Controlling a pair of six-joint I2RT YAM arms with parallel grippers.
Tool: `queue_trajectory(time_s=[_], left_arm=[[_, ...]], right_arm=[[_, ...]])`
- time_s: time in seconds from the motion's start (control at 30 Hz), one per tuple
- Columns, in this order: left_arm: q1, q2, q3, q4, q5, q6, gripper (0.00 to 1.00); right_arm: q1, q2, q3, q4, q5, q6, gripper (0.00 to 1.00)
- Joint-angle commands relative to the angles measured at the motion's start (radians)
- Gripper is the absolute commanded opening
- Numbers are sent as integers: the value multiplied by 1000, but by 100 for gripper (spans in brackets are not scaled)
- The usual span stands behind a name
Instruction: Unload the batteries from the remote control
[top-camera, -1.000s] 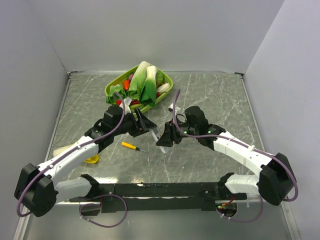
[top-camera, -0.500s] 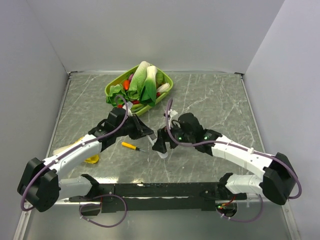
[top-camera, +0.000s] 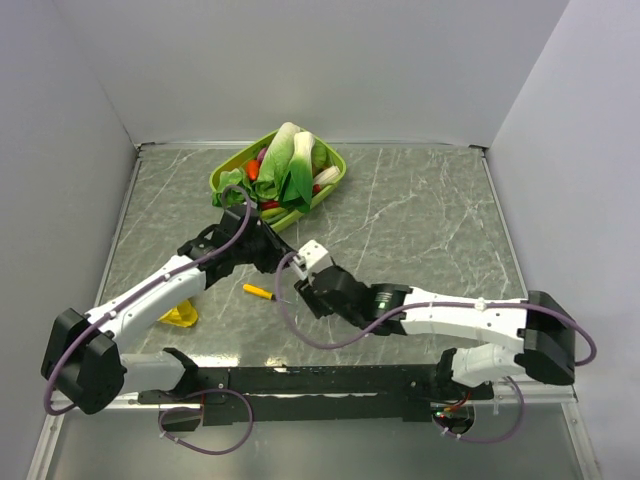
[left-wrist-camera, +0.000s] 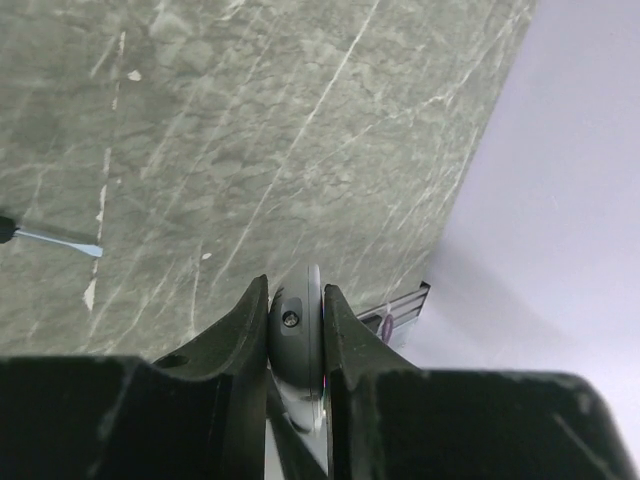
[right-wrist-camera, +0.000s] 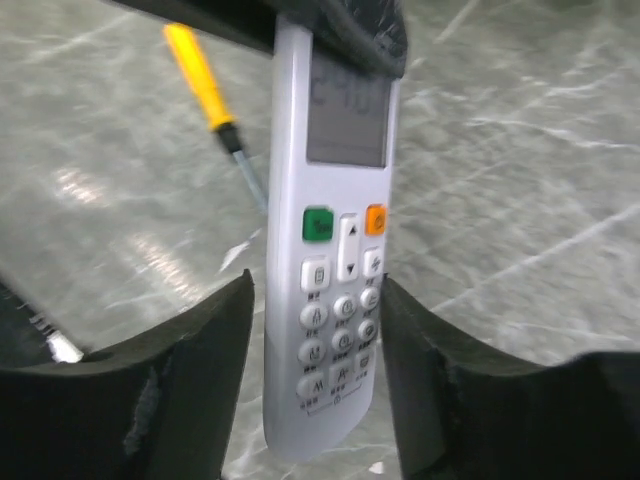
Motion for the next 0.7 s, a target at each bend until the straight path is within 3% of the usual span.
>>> queue_trajectory(time_s=[0.0, 0.03, 0.07, 0.13, 0.17, 0.2, 0.37, 0.53, 0.67], left_arm=[[-3, -29, 10, 37, 10, -10, 1], [-3, -33, 11, 39, 22, 44, 2], [-3, -32, 21, 28, 33, 64, 12], [-3, -27, 53, -4, 44, 114, 20], [-3, -29, 71, -13, 45, 128, 28], [-3, -30, 79, -22, 42, 154, 33], [2, -92, 123, -65, -62, 228, 71], [6, -167, 176, -111, -148, 368, 80], [8, -231, 76, -10, -19, 402, 79]], right_arm=[[47, 79, 123, -73, 212, -24, 45], [47, 89, 136, -76, 205, -15, 40], [47, 99, 143, -82, 188, -7, 30], [44, 93, 137, -72, 165, 8, 19], [41, 87, 128, -58, 134, 11, 7], [38, 78, 121, -35, 117, 14, 1], [-58, -5, 62, 14, -54, 109, 0], [-181, -170, -101, 176, -315, 232, 0], [-324, -299, -214, 306, -501, 355, 0]])
